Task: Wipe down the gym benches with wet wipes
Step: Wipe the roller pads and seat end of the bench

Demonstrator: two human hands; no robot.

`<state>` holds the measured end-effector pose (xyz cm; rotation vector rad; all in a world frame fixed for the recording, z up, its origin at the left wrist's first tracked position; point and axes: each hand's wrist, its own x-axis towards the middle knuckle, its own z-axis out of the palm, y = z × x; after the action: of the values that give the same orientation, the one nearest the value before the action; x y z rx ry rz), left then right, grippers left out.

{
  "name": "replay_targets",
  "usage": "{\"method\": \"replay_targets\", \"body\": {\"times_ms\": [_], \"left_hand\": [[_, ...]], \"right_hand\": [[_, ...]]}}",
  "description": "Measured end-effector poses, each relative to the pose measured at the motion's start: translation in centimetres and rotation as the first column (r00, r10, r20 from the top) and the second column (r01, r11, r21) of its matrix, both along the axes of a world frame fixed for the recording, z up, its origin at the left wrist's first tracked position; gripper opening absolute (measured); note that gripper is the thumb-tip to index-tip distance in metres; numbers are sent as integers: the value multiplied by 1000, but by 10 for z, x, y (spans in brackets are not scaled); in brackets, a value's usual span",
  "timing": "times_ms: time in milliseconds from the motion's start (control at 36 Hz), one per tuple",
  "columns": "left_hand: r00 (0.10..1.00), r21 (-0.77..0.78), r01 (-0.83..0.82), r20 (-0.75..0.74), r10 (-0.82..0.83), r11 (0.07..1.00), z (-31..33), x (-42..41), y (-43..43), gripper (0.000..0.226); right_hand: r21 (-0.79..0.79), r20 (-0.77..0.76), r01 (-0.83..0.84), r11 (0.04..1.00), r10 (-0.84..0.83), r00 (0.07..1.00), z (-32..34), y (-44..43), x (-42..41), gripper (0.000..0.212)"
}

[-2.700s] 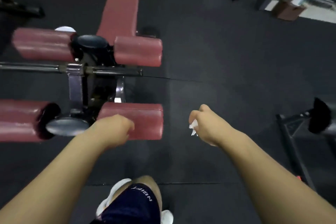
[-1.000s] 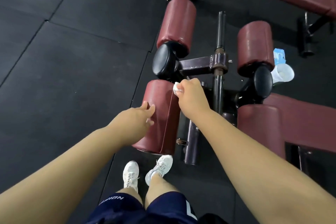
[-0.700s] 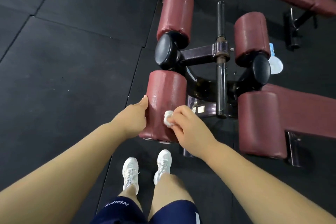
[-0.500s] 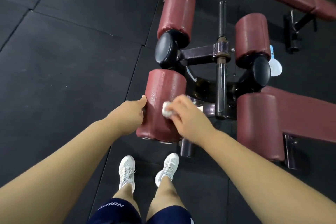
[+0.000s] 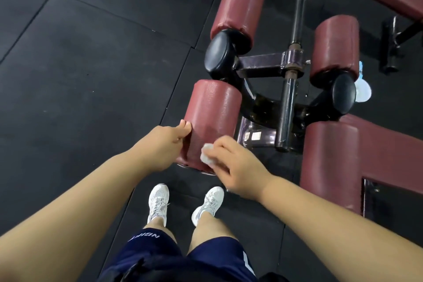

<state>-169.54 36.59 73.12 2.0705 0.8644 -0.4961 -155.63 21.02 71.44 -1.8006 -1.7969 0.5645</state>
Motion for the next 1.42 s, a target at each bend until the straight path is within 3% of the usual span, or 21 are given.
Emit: {"method": "replay_targets", "body": {"times_ms": [111, 194, 278, 389, 472, 556, 667, 750, 833, 944, 1056, 1139, 1222, 1306, 1361, 1417], "left_hand": [[997, -51, -81, -11, 81, 995, -4, -3, 3, 54], [995, -49, -95, -21, 94, 994, 0, -3, 4, 52], [1000, 29, -17, 17, 17, 999, 11, 1, -1, 48], [999, 51, 26, 25, -27, 998, 26, 8, -12, 44], [986, 128, 161, -68, -153, 979, 26, 13, -20, 54], [975, 196, 207, -120, -186, 959, 16, 17, -24, 59], [991, 40, 16, -133, -10, 999, -6, 4, -8, 62], [992, -50, -71, -104, 65, 996, -14, -4, 3, 62], [995, -37, -46, -90, 43, 998, -13, 0, 6, 57], [995, 0, -94, -27, 94, 996, -2, 2, 4, 50], [994, 14, -106, 41, 105, 994, 10, 2, -4, 47], [998, 23, -66, 10, 66, 998, 8, 1, -10, 50], [999, 51, -39, -26, 40, 998, 0, 3, -12, 55], [995, 7, -88, -41, 88, 996, -12, 0, -6, 59], [994, -34, -105, -44, 104, 994, -17, -5, -1, 60], [995, -61, -93, -50, 90, 994, -17, -7, 2, 60]], "right_hand": [[8, 91, -78, 997, 77, 993, -6, 15, 16, 11], [42, 91, 203, 978, -206, 974, -7, 54, 41, 10], [-21, 5, 482, 876, -482, 876, 0, 88, 63, 10], [-88, 12, 568, 818, -570, 822, 0, 97, 71, 9], [-42, 40, 513, 858, -511, 858, 0, 81, 58, 8], [-16, 55, 354, 935, -352, 934, 0, 47, 33, 7], [2, 51, 40, 999, -40, 998, -1, 4, -1, 8], [8, 75, -18, 1000, 18, 997, -4, 12, 2, 11], [24, 80, 146, 989, -148, 986, -8, 48, 22, 7], [10, 50, 437, 899, -437, 898, -3, 102, 64, 10], [-64, 80, 552, 831, -547, 833, -3, 112, 75, 14], [22, 61, 418, 908, -418, 906, -5, 83, 49, 9], [10, 54, 140, 990, -140, 989, -4, 36, 9, 9], [2, 62, -85, 996, 85, 994, -1, 7, -15, 24], [6, 91, -155, 988, 154, 984, -1, 12, -10, 21], [11, 101, -88, 996, 86, 991, -6, 32, 5, 14]]}}
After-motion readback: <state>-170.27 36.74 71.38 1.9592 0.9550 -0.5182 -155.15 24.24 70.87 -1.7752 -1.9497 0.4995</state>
